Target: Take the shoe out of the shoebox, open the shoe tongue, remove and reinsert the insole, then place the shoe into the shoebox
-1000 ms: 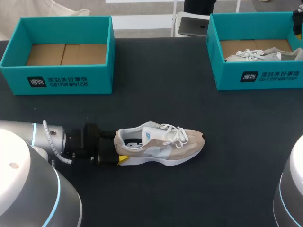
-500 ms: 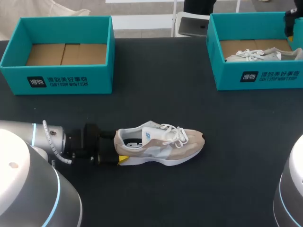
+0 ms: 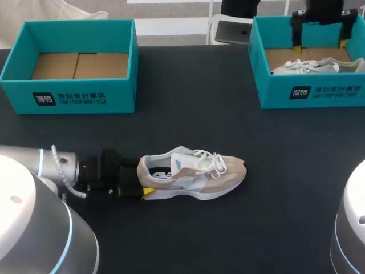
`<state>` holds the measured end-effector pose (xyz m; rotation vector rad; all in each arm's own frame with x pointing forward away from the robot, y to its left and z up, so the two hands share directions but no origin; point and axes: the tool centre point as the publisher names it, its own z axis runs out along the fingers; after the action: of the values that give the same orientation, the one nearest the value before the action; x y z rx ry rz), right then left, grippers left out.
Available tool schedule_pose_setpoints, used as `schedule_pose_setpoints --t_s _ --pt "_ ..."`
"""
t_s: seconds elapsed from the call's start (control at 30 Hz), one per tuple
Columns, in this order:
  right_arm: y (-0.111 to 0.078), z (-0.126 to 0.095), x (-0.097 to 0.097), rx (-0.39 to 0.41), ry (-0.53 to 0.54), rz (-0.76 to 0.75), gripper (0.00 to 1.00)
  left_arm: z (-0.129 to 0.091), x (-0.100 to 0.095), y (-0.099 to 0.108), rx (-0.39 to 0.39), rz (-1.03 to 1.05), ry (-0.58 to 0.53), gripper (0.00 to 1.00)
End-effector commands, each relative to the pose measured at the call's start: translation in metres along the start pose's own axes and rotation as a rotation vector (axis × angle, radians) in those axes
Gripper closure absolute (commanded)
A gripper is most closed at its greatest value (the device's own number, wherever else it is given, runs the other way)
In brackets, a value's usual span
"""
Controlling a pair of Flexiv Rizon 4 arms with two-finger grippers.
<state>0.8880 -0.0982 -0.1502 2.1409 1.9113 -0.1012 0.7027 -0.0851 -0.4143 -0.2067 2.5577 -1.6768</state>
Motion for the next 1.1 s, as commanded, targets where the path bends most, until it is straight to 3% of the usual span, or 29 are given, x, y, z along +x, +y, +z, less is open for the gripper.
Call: schedule_pose_setpoints --t_s 0.03,0.43,0.5,1.1 --pt "-0.027 -0.006 0.034 -0.013 -0.024 0.041 0.00 0.001 0.001 0.003 -0.003 0.000 0.000 1.00" --pt "-0.110 -0.013 0.118 -0.010 0.055 0.105 0.00 0.001 0.001 0.003 -0.003 0.000 0.000 1.00" --pt "-0.125 -0.014 0.128 0.038 0.066 0.119 0.00 0.001 0.001 0.003 -0.003 0.000 0.000 1.00" --pt "-0.125 -0.014 0.128 0.038 0.066 0.119 0.00 0.001 0.001 0.003 -0.003 0.000 0.000 1.00"
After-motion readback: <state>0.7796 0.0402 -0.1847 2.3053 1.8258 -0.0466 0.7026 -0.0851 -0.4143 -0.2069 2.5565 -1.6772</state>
